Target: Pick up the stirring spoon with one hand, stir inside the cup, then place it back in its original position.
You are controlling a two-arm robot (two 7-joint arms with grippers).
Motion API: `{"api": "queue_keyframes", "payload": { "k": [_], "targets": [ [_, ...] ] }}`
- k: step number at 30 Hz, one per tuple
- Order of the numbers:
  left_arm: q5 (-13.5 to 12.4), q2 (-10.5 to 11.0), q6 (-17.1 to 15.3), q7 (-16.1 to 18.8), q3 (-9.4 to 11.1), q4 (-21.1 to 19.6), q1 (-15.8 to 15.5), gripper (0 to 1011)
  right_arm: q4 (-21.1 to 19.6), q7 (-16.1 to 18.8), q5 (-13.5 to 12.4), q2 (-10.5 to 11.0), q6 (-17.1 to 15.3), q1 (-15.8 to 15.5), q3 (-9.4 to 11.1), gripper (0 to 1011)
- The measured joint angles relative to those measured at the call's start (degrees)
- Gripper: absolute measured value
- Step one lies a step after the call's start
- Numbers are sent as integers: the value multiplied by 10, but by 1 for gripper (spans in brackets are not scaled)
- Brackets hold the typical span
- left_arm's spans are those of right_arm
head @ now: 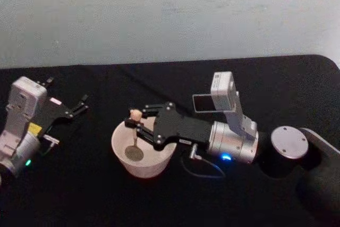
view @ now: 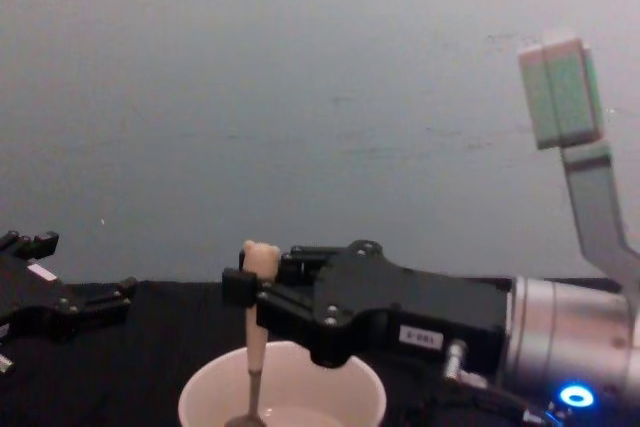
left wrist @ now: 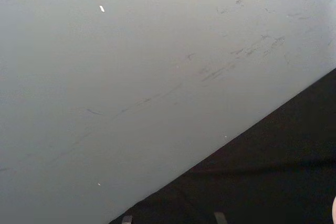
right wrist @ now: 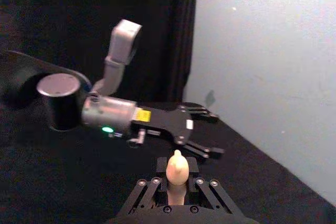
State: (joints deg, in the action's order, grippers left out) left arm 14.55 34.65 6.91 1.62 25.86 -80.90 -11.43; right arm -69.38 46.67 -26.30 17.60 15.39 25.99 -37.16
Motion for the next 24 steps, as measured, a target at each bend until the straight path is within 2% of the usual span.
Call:
{"api": "queue_keyframes", "payload": {
  "k": [5, 12, 20, 24],
  "targets": [
    [0, 0, 0, 0, 0, 0, 0, 1001, 30, -14, 9, -11, 7, 17, 5, 209],
    [0, 0, 0, 0, 0, 0, 0, 1001, 40, -22, 14, -10, 8, 21, 16, 209],
    [0, 0, 0, 0, 0, 0, 0, 1001, 27, -23, 14, -3, 7, 14, 23, 209],
    [0, 0, 0, 0, 0, 0, 0, 1001, 6, -23, 7, 6, 4, 7, 30, 209]
  ]
}}
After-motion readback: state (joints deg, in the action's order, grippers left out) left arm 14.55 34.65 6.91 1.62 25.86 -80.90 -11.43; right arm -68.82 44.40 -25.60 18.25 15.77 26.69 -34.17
